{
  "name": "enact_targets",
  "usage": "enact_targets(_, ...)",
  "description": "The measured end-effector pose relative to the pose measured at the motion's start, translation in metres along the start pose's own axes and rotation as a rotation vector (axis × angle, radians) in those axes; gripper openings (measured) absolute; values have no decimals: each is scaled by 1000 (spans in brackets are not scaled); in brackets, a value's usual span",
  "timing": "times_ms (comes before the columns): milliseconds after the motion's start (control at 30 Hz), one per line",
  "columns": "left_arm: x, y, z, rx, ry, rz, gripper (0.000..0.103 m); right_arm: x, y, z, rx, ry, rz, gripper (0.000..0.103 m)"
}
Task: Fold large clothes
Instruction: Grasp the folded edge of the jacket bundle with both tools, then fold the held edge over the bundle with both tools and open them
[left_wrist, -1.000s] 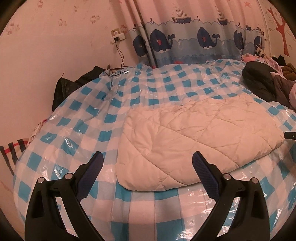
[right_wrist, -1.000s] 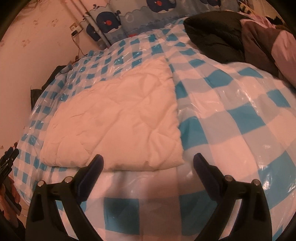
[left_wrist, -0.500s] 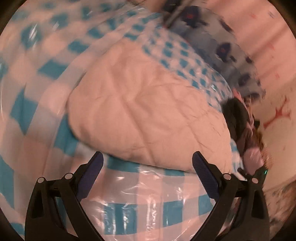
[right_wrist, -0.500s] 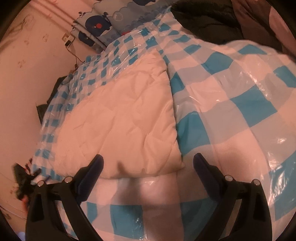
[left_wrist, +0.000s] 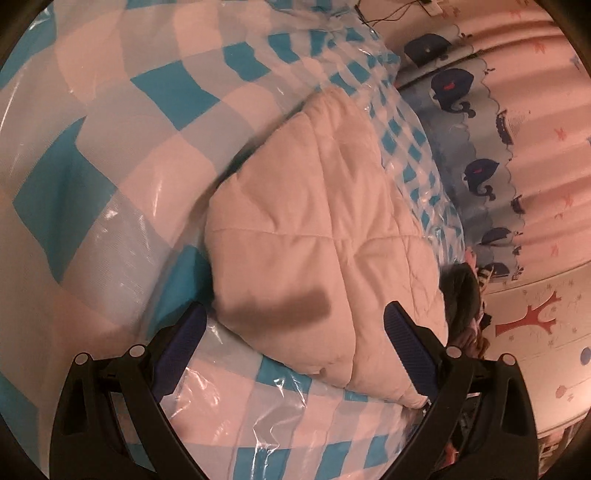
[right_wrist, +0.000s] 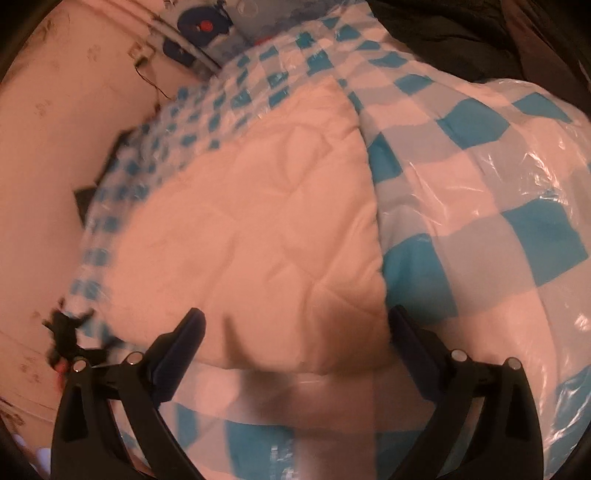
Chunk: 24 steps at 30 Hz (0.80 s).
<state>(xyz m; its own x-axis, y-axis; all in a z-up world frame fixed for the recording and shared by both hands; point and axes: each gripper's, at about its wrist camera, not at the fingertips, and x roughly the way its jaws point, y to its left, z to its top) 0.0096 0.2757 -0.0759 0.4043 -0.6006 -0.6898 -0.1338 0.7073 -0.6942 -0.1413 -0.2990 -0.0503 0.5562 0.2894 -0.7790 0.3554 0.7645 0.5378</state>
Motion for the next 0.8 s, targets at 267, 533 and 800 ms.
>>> enact_targets(267, 30, -14, -3, 44, 98, 12, 93, 11, 8, 2, -16, 29, 30, 96)
enact_targets(533, 53, -40, 3, 141, 82, 112, 60, 6, 6, 13, -19, 43, 124, 25)
enact_targets(800, 0, -89, -5, 291, 99, 66, 31, -51, 26, 13, -57, -19, 223, 19)
